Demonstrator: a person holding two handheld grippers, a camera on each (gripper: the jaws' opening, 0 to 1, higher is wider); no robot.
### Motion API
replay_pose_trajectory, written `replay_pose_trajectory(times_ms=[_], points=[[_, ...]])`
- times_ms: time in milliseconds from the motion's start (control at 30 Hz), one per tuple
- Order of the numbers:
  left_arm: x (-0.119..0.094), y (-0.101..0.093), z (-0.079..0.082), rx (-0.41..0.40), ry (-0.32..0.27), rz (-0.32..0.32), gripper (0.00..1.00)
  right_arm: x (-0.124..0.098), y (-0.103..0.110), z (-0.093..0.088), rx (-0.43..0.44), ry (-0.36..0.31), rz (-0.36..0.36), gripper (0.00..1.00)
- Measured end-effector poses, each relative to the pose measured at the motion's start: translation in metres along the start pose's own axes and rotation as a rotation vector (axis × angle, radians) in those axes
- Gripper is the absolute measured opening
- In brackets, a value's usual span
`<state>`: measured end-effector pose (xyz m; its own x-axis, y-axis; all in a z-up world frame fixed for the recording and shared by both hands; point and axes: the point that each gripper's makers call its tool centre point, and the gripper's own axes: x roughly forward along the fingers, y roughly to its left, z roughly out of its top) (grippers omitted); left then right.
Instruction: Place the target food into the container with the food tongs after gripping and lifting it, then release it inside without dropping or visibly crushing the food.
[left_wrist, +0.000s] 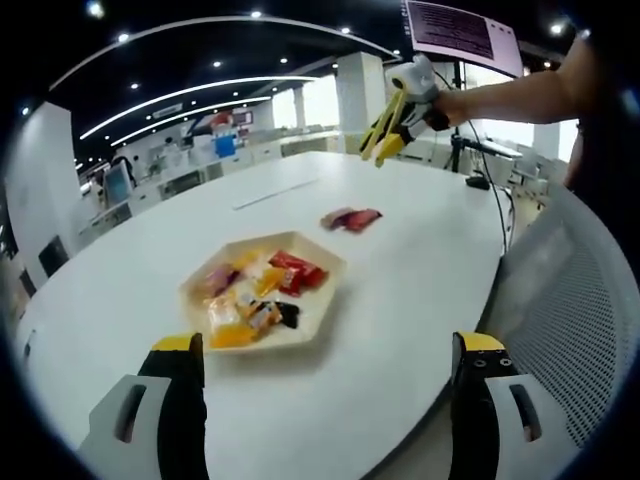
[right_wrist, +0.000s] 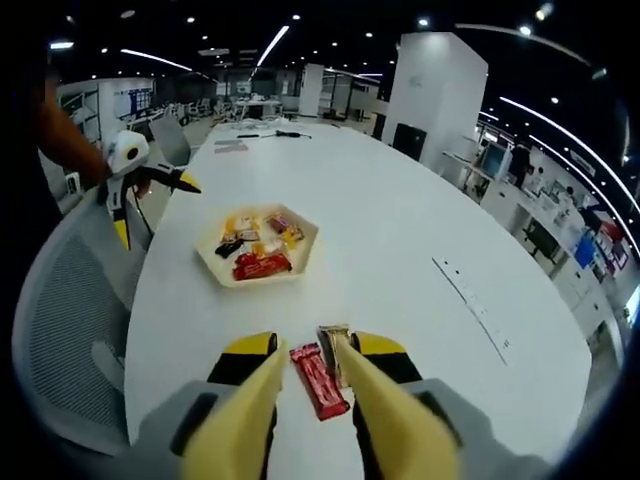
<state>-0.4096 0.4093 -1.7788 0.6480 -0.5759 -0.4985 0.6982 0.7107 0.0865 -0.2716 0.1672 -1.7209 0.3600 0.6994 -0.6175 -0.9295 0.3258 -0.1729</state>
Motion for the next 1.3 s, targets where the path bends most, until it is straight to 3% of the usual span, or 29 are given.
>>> replay_pose_trajectory(times_ms=[267,467,767,1300], points=[[0.0,0.0,0.0,-0.004,0.0,-0.003,1.0,0.007,-0.002,-0.003,-0.001,-0.002,0.012,0.28],[0.0,0.0,0.0,-0.012,-0.002,-0.005,1.0,0.02,-0.004,-0.036,0.009,0.059,0.034,0.28],[0.001,-0.001,-0.004,-0.018,0.017,-0.009,1.0,0.035,-0.006,-0.061,0.056,0.072,0.051,0.28],[0.002,0.002,-0.007,-0.027,0.032,0.001,1.0,0.065,0.001,-0.074,0.041,0.107,0.108,0.28]])
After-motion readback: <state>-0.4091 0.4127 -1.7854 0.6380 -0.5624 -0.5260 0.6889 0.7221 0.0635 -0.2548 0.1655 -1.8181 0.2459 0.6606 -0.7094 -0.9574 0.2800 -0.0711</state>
